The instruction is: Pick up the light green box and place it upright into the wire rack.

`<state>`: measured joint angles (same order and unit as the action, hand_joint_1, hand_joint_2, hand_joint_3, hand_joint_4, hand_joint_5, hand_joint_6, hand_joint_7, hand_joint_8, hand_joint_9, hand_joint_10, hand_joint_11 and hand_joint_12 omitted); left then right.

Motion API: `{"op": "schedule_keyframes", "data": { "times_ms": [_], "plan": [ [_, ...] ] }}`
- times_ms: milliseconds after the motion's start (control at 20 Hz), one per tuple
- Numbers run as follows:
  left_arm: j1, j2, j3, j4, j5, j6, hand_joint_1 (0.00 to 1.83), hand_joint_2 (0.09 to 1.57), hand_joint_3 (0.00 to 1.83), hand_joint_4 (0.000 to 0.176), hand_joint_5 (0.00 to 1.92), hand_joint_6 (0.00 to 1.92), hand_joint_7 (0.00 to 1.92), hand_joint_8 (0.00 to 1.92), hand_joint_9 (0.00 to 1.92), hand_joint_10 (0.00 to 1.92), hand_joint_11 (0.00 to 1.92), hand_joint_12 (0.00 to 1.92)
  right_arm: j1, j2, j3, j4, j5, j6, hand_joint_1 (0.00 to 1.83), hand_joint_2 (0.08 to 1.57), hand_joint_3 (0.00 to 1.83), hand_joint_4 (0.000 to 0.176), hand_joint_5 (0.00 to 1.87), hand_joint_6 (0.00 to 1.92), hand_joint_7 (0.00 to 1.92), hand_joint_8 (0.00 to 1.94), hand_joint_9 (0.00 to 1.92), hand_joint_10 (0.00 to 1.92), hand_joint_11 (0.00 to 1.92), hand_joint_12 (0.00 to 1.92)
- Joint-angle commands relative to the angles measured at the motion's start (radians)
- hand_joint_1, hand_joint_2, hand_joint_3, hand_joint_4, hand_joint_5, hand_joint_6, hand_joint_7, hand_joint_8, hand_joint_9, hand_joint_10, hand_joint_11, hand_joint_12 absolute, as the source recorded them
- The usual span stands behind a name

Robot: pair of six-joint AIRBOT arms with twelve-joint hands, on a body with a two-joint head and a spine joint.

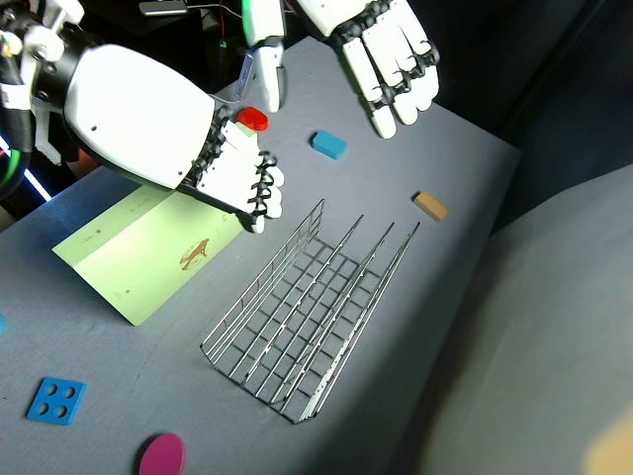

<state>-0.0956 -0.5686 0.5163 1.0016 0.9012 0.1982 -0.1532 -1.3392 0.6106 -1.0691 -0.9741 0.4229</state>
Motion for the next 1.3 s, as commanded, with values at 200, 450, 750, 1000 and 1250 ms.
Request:
{"op": "schedule_keyframes", "data": {
  "times_ms": [200,450,750,1000,1250],
  "plan": [
    [-0.013,0.008,0.008,0.092,-0.033,-0.03,0.05,1.13,0.0,0.0,0.27,0.01,0.19,0.01,0.14,0.01,0.0,0.42,-0.034,-0.004,0.0,-0.101,0.028,-0.011,0.66,0.88,0.0,0.0,0.26,0.0,0.26,0.0,0.2,0.0,0.0,0.83],
    [-0.02,0.036,0.005,0.102,-0.035,-0.029,0.0,1.13,0.0,0.0,0.23,0.0,0.14,0.0,0.08,0.0,0.0,0.32,-0.051,-0.008,0.01,-0.121,0.034,-0.016,0.65,0.89,0.0,0.0,0.25,0.0,0.26,0.0,0.2,0.0,0.0,0.86],
    [-0.02,0.041,0.002,0.102,-0.029,-0.014,0.0,1.17,0.01,0.0,0.27,0.0,0.17,0.0,0.12,0.0,0.0,0.43,-0.07,-0.006,0.009,-0.118,0.026,-0.021,0.69,0.87,0.0,0.0,0.28,0.01,0.28,0.01,0.21,0.0,0.0,0.86],
    [-0.022,0.046,0.002,0.102,-0.021,-0.001,0.0,1.14,0.0,0.004,0.23,0.0,0.14,0.0,0.1,0.0,0.0,0.38,-0.073,0.001,0.009,-0.115,0.026,-0.027,0.69,0.87,0.0,0.0,0.27,0.0,0.29,0.01,0.21,0.0,0.0,0.86],
    [-0.033,0.046,0.003,0.102,-0.021,0.008,0.0,1.16,0.0,0.0,0.23,0.0,0.15,0.0,0.09,0.0,0.0,0.41,-0.074,0.005,0.009,-0.115,0.025,-0.036,0.79,0.97,0.0,0.0,0.54,0.02,0.61,0.01,0.55,0.04,0.18,1.16]
  ]
}}
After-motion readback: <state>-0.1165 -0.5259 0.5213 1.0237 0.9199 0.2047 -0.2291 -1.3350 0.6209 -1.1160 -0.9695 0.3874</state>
